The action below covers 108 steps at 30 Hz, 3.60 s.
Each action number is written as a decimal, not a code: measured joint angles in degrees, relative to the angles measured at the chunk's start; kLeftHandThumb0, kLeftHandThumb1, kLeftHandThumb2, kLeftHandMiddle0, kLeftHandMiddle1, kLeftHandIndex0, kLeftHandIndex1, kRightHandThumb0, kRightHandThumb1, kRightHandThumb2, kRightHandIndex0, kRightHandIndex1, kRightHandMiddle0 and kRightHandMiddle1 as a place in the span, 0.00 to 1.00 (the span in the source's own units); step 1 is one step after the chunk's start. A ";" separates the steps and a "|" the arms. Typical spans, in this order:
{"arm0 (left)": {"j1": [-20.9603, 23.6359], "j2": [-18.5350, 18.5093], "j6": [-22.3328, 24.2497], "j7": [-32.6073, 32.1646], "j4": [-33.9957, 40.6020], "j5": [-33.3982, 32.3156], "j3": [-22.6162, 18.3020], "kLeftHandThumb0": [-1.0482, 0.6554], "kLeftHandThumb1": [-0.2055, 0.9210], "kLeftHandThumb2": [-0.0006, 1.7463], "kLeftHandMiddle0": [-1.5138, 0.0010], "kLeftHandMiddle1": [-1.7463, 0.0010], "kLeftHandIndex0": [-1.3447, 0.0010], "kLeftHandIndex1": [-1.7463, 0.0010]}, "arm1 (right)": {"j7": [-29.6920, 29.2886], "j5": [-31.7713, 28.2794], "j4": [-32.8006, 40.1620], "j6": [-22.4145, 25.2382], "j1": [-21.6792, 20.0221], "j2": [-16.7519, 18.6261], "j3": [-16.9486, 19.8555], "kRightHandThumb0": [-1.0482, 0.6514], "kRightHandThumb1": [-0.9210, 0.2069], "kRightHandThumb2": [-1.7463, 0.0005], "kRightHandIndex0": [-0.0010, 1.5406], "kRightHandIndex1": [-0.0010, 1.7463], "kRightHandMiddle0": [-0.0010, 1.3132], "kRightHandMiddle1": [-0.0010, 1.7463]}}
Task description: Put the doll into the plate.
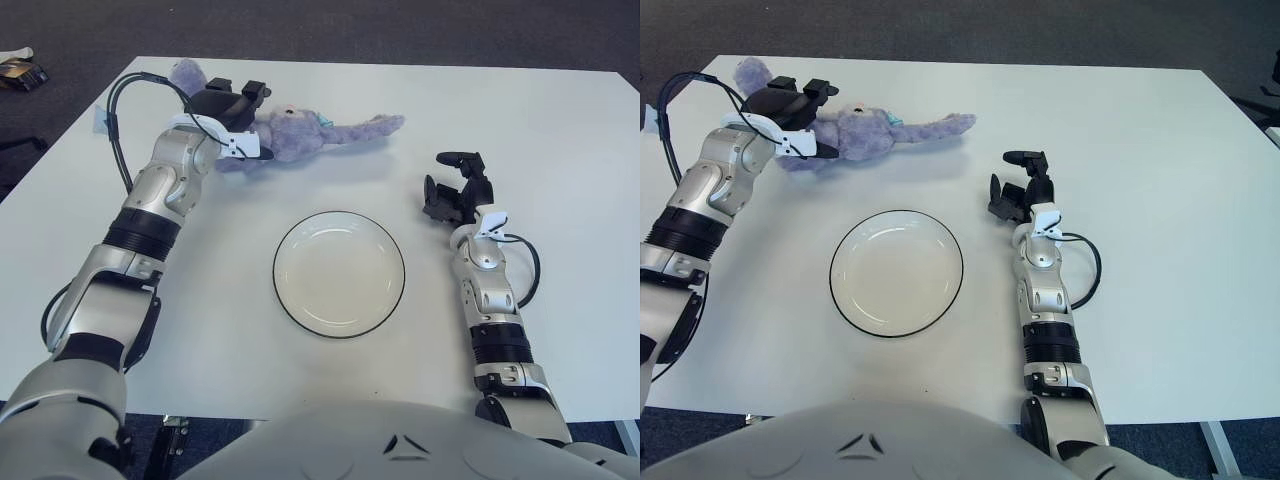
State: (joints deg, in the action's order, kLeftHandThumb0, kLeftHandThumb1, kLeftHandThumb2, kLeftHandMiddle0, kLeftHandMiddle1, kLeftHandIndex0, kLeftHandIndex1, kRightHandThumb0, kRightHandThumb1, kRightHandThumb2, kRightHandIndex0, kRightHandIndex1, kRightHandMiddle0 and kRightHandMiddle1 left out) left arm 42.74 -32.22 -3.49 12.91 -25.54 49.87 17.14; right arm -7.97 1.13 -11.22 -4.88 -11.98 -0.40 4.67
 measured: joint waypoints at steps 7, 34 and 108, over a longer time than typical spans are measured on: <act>0.68 -0.77 -1.70 -0.95 -1.80 -0.58 0.49 0.02 1.00 0.12 0.80 0.00 1.00 0.66 | 0.00 0.00 0.01 0.00 -0.01 0.05 0.02 0.37 0.34 0.42 0.80 1.00 0.09 0.82; 1.75 -8.68 -5.52 5.81 4.34 -2.67 0.73 0.06 0.93 0.09 0.99 0.01 1.00 0.68 | 0.01 0.09 -1.70 -0.73 -0.57 -0.08 0.08 0.37 0.36 0.41 0.81 1.00 0.07 0.81; 10.72 -16.31 -9.82 8.88 -1.25 -1.07 2.14 0.31 0.37 0.57 0.97 0.68 1.00 0.63 | 0.57 0.04 -3.93 -2.04 -2.24 -0.49 0.04 0.38 0.35 0.39 0.80 1.00 0.06 0.82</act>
State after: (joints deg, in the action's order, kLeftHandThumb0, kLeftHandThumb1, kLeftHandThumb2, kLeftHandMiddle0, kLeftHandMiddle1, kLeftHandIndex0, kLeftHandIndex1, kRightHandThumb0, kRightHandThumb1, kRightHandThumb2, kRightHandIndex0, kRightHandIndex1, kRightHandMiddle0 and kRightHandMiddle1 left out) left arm 53.46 -48.53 -13.31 21.79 -26.78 48.79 19.28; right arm -7.40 1.17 -15.15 -6.92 -14.21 -0.89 4.70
